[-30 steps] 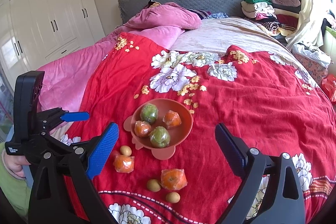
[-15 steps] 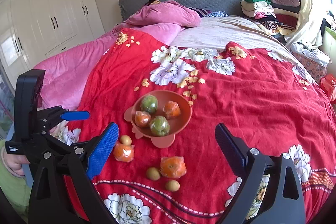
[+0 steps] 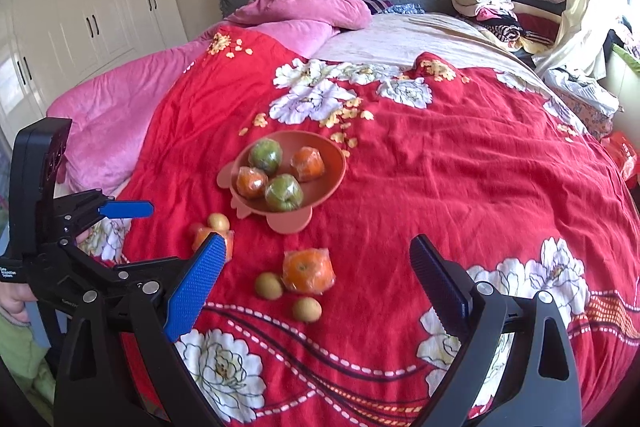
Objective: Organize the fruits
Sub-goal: 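Withdraw both open tools from the bowl back over the loose fruits, then move both open tools toward the two remaining wrapped tangerines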
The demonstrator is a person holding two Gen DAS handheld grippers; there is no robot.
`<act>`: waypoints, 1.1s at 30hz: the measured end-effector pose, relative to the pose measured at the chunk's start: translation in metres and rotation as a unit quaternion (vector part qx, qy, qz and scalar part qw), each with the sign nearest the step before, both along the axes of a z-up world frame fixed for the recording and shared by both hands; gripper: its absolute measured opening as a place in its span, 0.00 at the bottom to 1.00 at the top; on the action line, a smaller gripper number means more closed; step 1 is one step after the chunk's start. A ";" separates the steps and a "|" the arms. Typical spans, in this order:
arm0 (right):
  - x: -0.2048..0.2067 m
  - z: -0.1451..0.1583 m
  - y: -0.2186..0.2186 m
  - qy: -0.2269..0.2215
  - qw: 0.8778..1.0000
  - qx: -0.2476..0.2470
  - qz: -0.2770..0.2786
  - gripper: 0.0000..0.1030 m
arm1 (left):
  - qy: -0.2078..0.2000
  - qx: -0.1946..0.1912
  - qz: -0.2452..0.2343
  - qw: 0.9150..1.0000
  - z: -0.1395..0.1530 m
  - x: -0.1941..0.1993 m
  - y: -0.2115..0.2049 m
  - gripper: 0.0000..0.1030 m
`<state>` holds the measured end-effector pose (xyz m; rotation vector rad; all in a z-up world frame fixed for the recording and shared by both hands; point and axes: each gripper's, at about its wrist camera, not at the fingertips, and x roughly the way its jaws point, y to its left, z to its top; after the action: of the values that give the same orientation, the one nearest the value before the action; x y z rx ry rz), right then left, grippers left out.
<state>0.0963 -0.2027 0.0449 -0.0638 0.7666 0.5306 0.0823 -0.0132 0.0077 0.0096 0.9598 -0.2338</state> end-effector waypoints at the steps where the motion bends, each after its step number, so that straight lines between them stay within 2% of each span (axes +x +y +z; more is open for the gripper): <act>1: -0.001 -0.002 -0.001 0.001 1.000 0.000 0.001 0.90 | 0.005 -0.002 0.000 1.000 -0.003 -0.001 -0.001 0.90; 7: -0.008 -0.014 -0.005 0.007 1.000 -0.005 -0.003 0.90 | 0.014 -0.008 -0.003 1.000 -0.015 -0.008 -0.005 0.88; 12: -0.009 -0.022 -0.003 0.015 1.000 -0.007 0.001 0.90 | 0.020 -0.012 -0.012 1.000 -0.021 -0.009 -0.009 0.79; 17: -0.009 -0.028 -0.001 0.023 1.000 -0.009 0.002 0.90 | 0.027 -0.019 -0.011 0.999 -0.026 -0.005 -0.007 0.63; 23: -0.008 -0.035 -0.002 0.034 0.999 -0.005 0.001 0.90 | 0.037 -0.024 -0.012 0.999 -0.034 0.001 -0.007 0.52; 31: -0.004 -0.044 0.000 0.046 0.999 -0.008 0.004 0.89 | 0.045 -0.029 0.007 0.999 -0.045 0.012 -0.001 0.51; 33: -0.003 -0.046 0.001 0.048 0.999 -0.014 0.006 0.85 | 0.041 -0.032 0.008 0.999 -0.045 0.015 0.001 0.51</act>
<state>0.0936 -0.2013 -0.0013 -0.0697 0.8676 0.5381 0.0978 -0.0126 -0.0369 -0.0660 1.0339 -0.2514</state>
